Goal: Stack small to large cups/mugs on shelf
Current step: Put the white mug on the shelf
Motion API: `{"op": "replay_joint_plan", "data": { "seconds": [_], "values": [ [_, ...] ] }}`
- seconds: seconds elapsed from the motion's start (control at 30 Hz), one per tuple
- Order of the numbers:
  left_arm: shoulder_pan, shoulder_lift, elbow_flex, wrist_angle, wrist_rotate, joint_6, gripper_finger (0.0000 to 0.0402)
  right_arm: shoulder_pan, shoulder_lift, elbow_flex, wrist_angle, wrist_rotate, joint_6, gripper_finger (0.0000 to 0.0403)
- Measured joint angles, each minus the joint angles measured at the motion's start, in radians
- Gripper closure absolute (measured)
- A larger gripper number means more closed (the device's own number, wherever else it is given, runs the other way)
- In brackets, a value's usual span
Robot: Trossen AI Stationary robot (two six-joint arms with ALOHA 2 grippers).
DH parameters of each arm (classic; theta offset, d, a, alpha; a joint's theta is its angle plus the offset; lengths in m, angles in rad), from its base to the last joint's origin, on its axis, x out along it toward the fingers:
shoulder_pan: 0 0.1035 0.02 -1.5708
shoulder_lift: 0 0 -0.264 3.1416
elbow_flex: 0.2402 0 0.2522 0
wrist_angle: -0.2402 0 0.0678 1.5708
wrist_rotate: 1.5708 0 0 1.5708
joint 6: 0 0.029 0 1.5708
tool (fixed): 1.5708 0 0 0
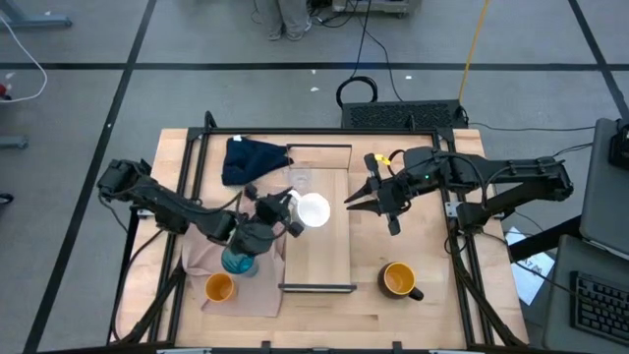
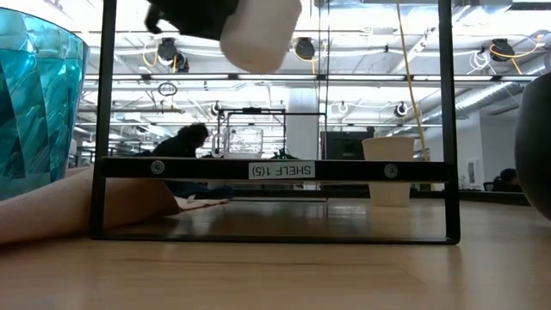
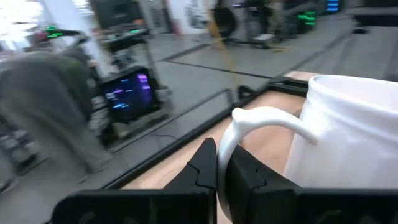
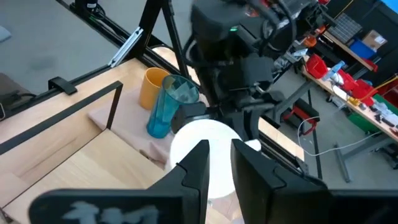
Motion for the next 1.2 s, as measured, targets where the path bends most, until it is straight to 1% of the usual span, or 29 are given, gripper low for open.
{"op": "replay_joint_plan", "data": {
  "seconds": [0.07, 0.13, 0.3, 0.4, 0.5, 0.6, 0.73, 1.03, 1.1, 1.2],
  "values": [
    [-0.019, 0.001, 0.000, -0.044, -0.075, -0.064, 0.0393, 0.000, 0.000, 0.000, 0.000, 0.000, 0.002, 0.0345],
    [-0.029, 0.001, 0.000, -0.083, -0.123, -0.132, 0.0393, 0.000, 0.000, 0.000, 0.000, 0.000, 0.002, 0.0345],
    [-0.026, 0.001, 0.000, -0.184, -0.177, -0.235, 0.0393, 0.000, 0.000, -0.001, 0.001, 0.000, 0.005, 0.0345],
    [-0.015, 0.001, 0.000, -0.207, -0.182, -0.244, 0.0393, 0.000, 0.000, -0.027, 0.030, -0.001, 0.005, 0.0345],
    [-0.007, 0.001, 0.000, -0.210, -0.179, -0.216, 0.0393, 0.000, -0.002, -0.064, 0.066, 0.000, 0.005, 0.0345],
    [0.008, 0.001, 0.000, -0.248, -0.155, -0.227, 0.0393, 0.000, -0.002, -0.093, 0.108, 0.000, 0.004, 0.0345],
    [0.025, -0.001, 0.000, -0.371, -0.141, -0.350, 0.0393, 0.000, -0.002, -0.105, 0.129, 0.000, 0.005, 0.0345],
    [-0.007, -0.011, -0.001, -0.640, -0.244, -0.711, 0.0394, 0.000, -0.003, -0.105, 0.129, 0.000, 0.015, 0.0345],
    [-0.011, -0.010, -0.001, -0.680, -0.254, -0.751, 0.0394, 0.000, -0.003, -0.105, 0.129, 0.000, 0.014, 0.0345],
    [-0.012, -0.017, -0.001, -0.688, -0.255, -0.733, 0.0394, 0.000, -0.003, -0.105, 0.129, 0.000, 0.014, 0.0345]
  ]
}}
